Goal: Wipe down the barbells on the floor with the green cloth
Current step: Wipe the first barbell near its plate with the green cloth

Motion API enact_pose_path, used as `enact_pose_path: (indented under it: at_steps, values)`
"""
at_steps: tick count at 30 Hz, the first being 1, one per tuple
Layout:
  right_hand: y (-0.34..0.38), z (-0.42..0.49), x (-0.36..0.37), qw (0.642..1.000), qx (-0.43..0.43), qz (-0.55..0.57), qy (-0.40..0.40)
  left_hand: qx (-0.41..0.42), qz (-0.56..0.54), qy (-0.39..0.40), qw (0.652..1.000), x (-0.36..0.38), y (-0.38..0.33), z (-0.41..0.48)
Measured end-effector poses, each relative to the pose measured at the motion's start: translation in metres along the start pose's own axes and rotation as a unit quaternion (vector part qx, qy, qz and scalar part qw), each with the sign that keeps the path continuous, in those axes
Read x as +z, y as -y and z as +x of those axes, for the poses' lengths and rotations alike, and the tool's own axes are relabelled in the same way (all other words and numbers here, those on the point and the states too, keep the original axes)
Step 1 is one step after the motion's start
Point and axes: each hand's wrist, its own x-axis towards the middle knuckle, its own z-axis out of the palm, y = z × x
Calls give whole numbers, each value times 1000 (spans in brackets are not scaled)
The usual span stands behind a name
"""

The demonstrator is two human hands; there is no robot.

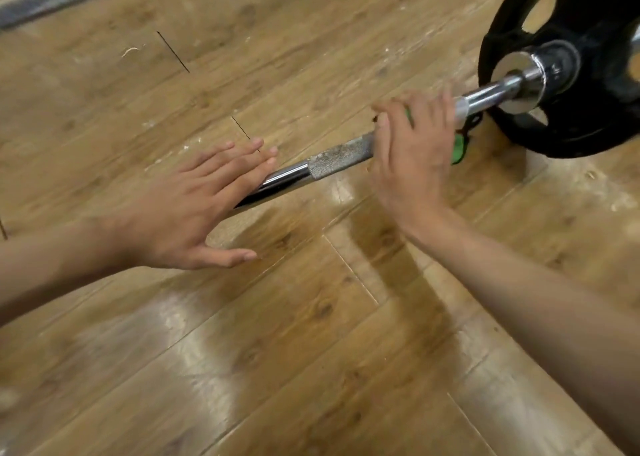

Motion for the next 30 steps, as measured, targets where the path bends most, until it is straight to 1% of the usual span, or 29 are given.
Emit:
enact_pose_path:
  at_steps: [2, 3, 5, 6, 7, 8, 10, 12, 13, 14, 15, 16, 18, 19, 21, 24, 25, 26, 28, 30]
  values:
    - [49, -21, 14, 993, -94, 62, 28, 2, -1, -5, 1000, 2, 6, -1]
    - [59, -26, 18, 984, -157, 75, 37, 3, -1, -8, 1000, 3, 9, -1]
    - [36, -8, 21, 957, -284, 35, 43, 6, -6, -1, 1000, 2, 14, 0]
    - [14, 4, 20, 949, -314, 10, 35, 6, -12, 7, 1000, 1, 16, -1]
    - [-11, 16, 17, 951, -308, -10, 29, 2, -17, 14, 1000, 1, 19, -1]
    - [-35, 26, 14, 961, -274, -28, 24, -1, -20, 16, 1000, 1, 21, -2]
    - [-66, 33, 3, 987, -157, -34, 17, -3, -19, 12, 1000, 1, 24, 0]
    - [-54, 29, 10, 999, -33, -26, -4, -2, -19, 9, 1000, 2, 24, 3]
    - [-34, 27, 17, 1000, 14, -17, -21, -3, -20, 9, 1000, 1, 25, 4]
    - [-13, 24, 23, 999, 31, 1, -38, -4, -22, 10, 1000, 0, 25, 4]
    - [6, 19, 28, 999, 18, 17, -42, -4, -25, 11, 1000, -1, 25, 4]
    - [19, 15, 31, 999, -14, 30, -35, -4, -26, 13, 1000, -2, 25, 5]
    - [25, 11, 26, 994, -88, 57, -3, -3, -26, 21, 999, -2, 24, 4]
    - [22, 15, 20, 992, -107, 65, 6, -5, -25, 26, 999, -2, 23, 3]
    - [16, 27, 7, 993, -88, 84, -3, -7, -19, 31, 999, -1, 19, 2]
    - [25, 55, -14, 987, -11, 135, -88, -2, -4, 20, 1000, -2, 11, 0]
    - [28, 62, -18, 984, -1, 145, -105, 0, -3, 15, 1000, -2, 8, 0]
    - [29, 63, -19, 983, -4, 148, -105, 1, -5, 12, 1000, -2, 4, 0]
    - [25, 49, -19, 989, -37, 129, -63, 0, -9, 9, 1000, -1, -5, -3]
    - [10, 18, -19, 994, -81, 73, 6, 0, -9, 9, 1000, 1, -14, -6]
